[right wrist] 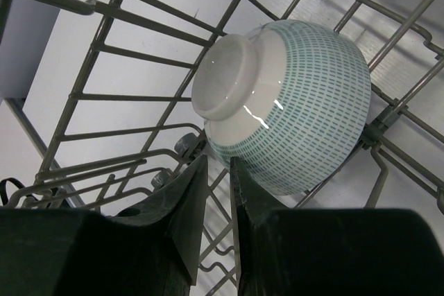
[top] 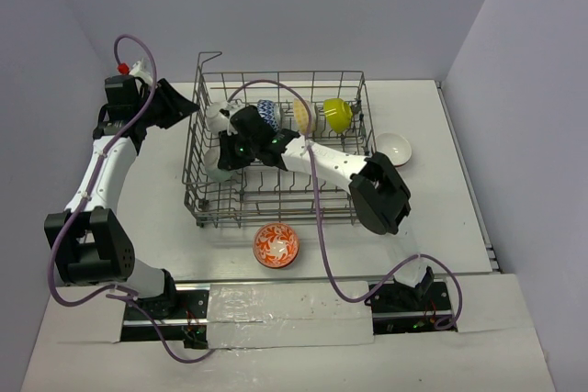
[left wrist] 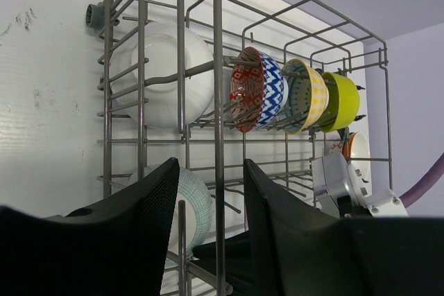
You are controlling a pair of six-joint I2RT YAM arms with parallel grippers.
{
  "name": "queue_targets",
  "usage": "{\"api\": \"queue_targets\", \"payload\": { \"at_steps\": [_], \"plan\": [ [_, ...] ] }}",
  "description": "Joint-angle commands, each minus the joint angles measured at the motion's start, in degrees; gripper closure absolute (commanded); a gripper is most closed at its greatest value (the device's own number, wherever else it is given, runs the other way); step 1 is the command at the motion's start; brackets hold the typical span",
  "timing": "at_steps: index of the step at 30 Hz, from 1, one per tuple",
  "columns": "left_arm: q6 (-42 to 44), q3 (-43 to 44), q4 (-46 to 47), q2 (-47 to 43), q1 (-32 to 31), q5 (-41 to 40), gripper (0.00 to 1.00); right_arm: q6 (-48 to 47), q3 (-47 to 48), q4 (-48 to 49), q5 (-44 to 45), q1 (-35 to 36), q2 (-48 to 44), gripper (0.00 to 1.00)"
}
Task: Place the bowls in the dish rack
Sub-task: Turn the bowl upside down over the dish rack.
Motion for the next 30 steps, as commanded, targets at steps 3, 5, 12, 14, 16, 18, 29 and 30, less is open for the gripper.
{"api": "queue_targets", "payload": {
  "at_steps": [3, 5, 12, 14, 16, 18, 29, 30],
  "plan": [
    [0.32, 2.46, 1.29, -0.4, -0.21, 1.26, 0.53, -0.75, 4.3, -0.74, 1.0, 0.58, 1.29, 0.73],
    [0.41, 2.55, 1.29, -0.4, -0.21, 1.25, 0.53, -0.84, 4.74, -0.92, 1.27, 0.58, 1.81, 0.73],
    [0.41, 2.55, 1.2, -0.4, -0.29, 1.17, 0.53, -1.46, 6.23, -2.24, 3.2, 0.58, 2.69, 0.73],
    [0.41, 2.55, 1.2, -0.4, -0.29, 1.34, 0.53, -1.55, 6.76, -2.59, 3.73, 0.58, 3.22, 0.73],
    [0.5, 2.55, 1.2, -0.48, -0.21, 1.25, 0.53, -1.81, 7.2, -3.12, 4.16, 0.58, 3.75, 0.73],
    [0.5, 2.55, 1.11, -0.48, -0.21, 1.25, 0.54, -1.9, 7.81, -3.64, 4.52, 0.5, 4.01, 0.73],
    [0.5, 2.72, 1.12, -0.48, -0.21, 1.43, 0.54, -2.25, 10.01, -5.14, 7.07, 0.49, 5.86, 0.73],
    [0.5, 2.72, 1.03, -0.48, -0.29, 1.34, 0.55, -2.25, 10.1, -5.23, 7.07, 0.49, 6.12, 0.73]
  ]
}}
